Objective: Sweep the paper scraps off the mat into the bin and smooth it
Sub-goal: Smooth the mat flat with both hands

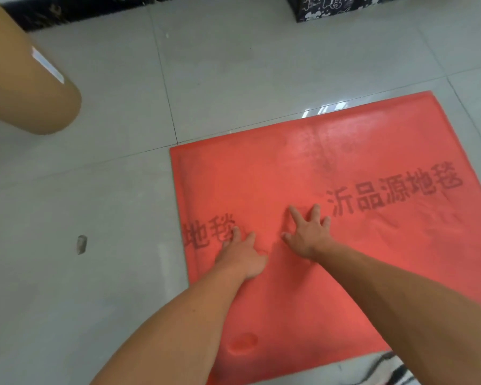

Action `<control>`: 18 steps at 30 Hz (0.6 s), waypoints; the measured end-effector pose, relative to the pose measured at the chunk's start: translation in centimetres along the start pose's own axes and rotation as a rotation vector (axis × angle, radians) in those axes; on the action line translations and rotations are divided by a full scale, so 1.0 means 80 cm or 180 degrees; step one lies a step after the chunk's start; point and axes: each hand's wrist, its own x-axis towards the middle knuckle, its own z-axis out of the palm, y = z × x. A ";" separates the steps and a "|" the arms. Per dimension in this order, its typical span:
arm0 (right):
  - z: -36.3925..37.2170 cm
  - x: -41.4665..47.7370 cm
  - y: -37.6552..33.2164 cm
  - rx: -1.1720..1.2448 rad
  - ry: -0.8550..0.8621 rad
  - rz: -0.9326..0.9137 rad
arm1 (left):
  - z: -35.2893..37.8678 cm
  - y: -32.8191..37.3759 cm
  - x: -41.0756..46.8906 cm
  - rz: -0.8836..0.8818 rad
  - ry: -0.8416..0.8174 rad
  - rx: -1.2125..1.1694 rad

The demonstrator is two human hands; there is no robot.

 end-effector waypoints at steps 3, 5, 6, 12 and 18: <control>-0.004 0.004 0.004 0.0014 -0.0015 0.0061 | -0.001 0.006 0.001 -0.0032 -0.0060 -0.0186; -0.003 0.010 0.010 -0.0102 0.0005 -0.0002 | -0.002 0.007 0.004 -0.0048 -0.0077 -0.0213; -0.003 0.012 0.014 -0.0128 0.0048 0.0025 | -0.001 0.007 0.006 -0.0058 -0.0074 -0.0208; -0.007 0.027 0.049 0.0132 0.0144 0.0659 | 0.003 -0.014 0.007 -0.0446 0.0504 -0.0446; 0.018 0.032 0.059 0.0430 0.0302 0.0649 | 0.011 -0.056 0.011 -0.0490 0.0720 -0.0075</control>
